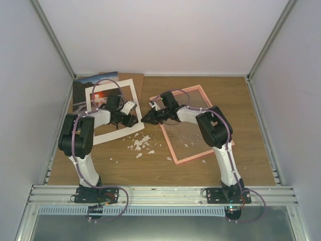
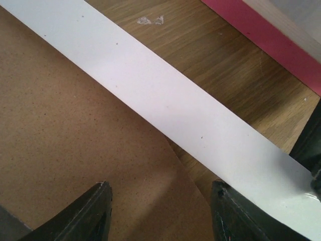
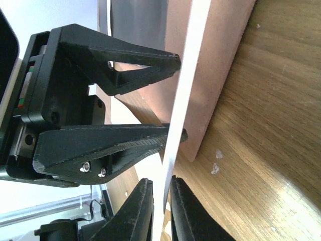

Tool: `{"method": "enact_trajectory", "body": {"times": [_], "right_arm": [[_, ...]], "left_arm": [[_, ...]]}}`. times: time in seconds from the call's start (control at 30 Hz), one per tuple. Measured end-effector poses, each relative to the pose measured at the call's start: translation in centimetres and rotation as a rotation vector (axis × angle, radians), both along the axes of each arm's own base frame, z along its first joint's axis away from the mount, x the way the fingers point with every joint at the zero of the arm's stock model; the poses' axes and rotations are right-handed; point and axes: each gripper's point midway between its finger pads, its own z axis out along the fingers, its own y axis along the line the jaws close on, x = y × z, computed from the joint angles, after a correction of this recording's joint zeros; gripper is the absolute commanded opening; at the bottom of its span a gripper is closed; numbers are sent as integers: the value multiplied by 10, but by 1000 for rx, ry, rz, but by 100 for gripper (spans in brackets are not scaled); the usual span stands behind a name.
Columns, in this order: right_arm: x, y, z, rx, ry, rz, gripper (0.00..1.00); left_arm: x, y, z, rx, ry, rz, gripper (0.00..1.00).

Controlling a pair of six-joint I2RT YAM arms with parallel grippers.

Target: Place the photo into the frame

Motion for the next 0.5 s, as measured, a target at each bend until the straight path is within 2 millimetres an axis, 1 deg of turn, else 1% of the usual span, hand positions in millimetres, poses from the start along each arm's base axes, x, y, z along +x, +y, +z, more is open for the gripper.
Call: {"method": "enact_trajectory", "body": {"times": [0.07, 0.13, 0.37, 0.4, 0.5], "right_arm": [[0, 0, 1, 3, 6, -3, 18], [0, 1, 2, 9, 13, -2, 19], [-1, 2, -6, 10, 53, -4, 19], [0, 3, -7, 10, 55, -5, 18], [7, 8, -6, 16, 51, -9, 8]], "left_arm": [[0, -2, 0, -9, 2, -5, 55], [0, -3, 1, -18, 3, -8, 55], [0, -6, 1, -34, 7, -18, 54], [0, -7, 1, -34, 7, -20, 55], [-2, -11, 1, -35, 7, -30, 55]]}}
